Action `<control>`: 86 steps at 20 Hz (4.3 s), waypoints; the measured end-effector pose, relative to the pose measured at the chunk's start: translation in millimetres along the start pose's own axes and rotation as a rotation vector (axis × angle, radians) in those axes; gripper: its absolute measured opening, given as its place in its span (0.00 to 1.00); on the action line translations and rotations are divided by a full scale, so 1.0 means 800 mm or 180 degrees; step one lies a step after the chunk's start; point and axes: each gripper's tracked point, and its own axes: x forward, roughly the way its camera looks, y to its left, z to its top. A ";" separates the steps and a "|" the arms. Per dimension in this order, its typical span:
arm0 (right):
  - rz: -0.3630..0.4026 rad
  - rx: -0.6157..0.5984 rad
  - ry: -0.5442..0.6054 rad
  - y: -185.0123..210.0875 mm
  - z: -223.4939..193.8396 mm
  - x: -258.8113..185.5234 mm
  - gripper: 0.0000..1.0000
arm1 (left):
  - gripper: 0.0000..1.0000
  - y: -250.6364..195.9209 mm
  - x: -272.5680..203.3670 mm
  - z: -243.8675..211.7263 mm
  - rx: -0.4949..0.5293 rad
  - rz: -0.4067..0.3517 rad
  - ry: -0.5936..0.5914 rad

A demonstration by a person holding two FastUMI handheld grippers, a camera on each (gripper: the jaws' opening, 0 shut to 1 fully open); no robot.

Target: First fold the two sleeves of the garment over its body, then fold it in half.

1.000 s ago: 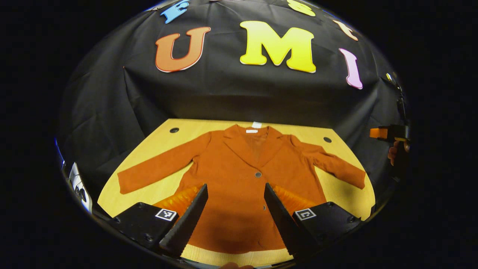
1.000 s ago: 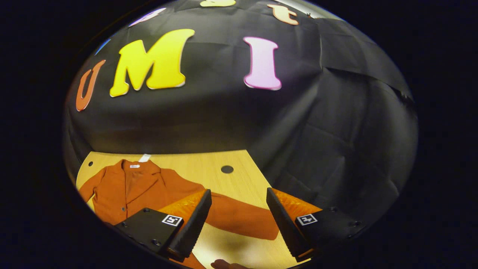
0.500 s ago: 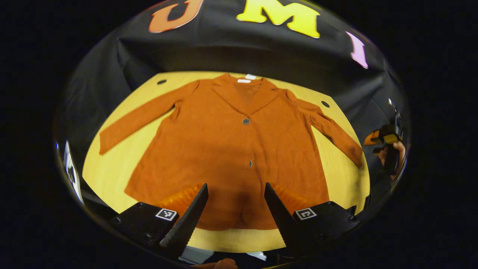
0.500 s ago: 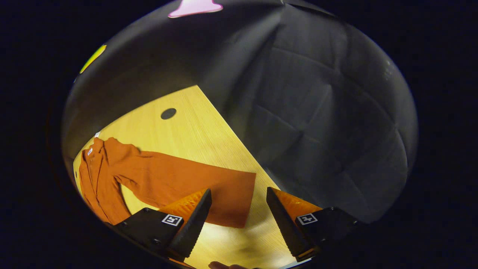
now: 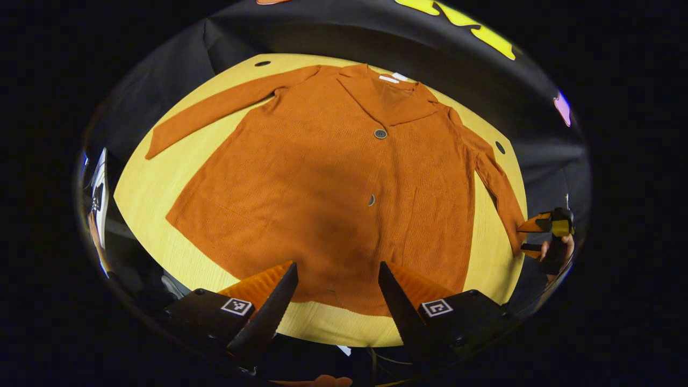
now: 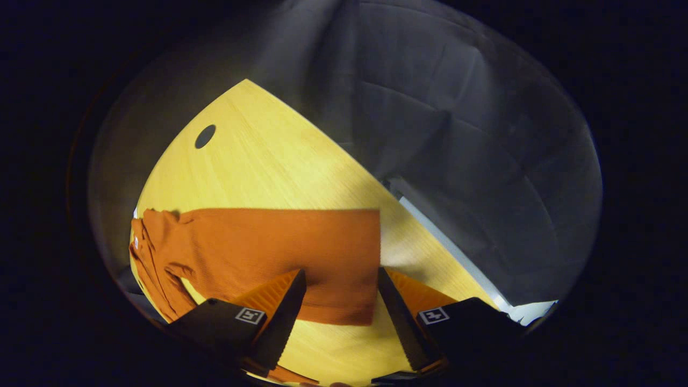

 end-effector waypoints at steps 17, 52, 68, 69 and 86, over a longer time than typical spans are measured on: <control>0.0132 -0.0146 0.0434 0.011 0.003 -0.020 0.12 | 0.97 0.072 -0.017 0.024 0.0188 0.0098 -0.0196; 0.1106 -0.1892 0.0013 0.772 -0.368 -0.157 0.11 | 0.96 0.401 0.024 0.060 -0.0049 0.0142 -0.0323; 0.1559 -0.2455 -0.0026 0.769 -0.392 -0.223 0.74 | 0.96 0.426 0.001 0.073 -0.0293 0.0371 -0.0372; 0.1572 -0.2527 -0.0103 0.751 -0.384 -0.236 0.87 | 0.96 0.435 0.000 0.089 -0.0314 0.0426 -0.0392; 0.0794 -0.2180 -0.0983 0.205 -0.262 -0.258 1.00 | 0.81 0.581 0.078 0.250 -0.1518 0.0503 0.0308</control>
